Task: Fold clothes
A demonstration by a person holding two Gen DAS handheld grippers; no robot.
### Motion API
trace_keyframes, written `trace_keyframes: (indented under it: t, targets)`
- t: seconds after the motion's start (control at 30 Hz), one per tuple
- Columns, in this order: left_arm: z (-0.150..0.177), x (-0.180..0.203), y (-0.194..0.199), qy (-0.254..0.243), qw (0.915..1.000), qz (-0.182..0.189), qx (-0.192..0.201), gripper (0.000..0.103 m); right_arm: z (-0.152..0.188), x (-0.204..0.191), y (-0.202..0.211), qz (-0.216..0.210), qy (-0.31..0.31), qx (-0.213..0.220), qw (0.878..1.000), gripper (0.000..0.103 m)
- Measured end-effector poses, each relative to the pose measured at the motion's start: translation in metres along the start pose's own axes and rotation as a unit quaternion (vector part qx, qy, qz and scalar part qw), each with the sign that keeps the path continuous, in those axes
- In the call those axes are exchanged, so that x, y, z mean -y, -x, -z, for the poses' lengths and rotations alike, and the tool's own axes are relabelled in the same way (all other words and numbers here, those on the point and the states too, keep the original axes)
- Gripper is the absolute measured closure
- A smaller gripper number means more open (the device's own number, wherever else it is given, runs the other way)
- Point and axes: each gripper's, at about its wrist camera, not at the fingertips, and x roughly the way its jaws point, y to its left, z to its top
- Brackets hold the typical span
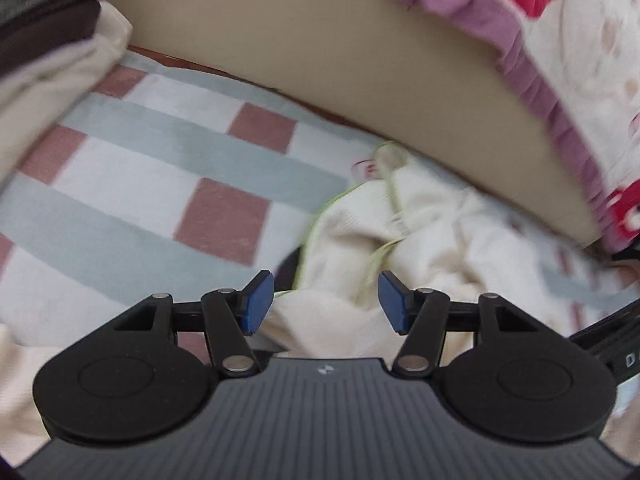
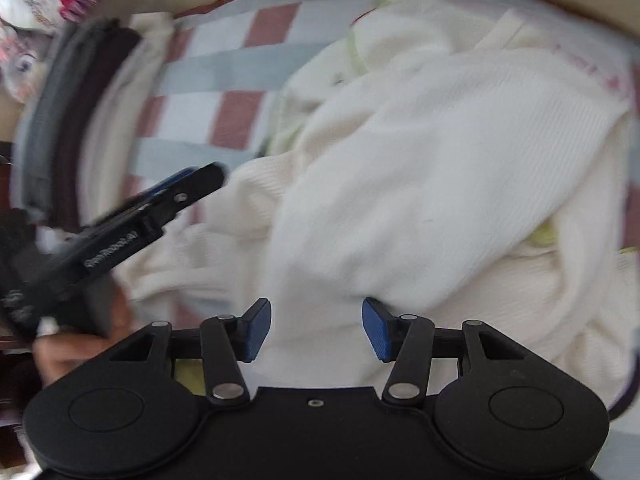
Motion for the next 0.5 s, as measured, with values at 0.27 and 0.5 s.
trace_keyframes:
  t: [0.27, 0.5]
  targets:
    - [-0.008, -0.039, -0.035, 0.106, 0.9929, 0.032, -0.043, 0.045, -0.005, 0.013, -0.003, 0.092, -0.03, 0.062, 0.993, 0.039]
    - [-0.004, -0.032, -0.04, 0.063, 0.9957, 0.063, -0.025, 0.045, -0.013, 0.006, 0.004, 0.127, 0.02, 0.095, 0.987, 0.093]
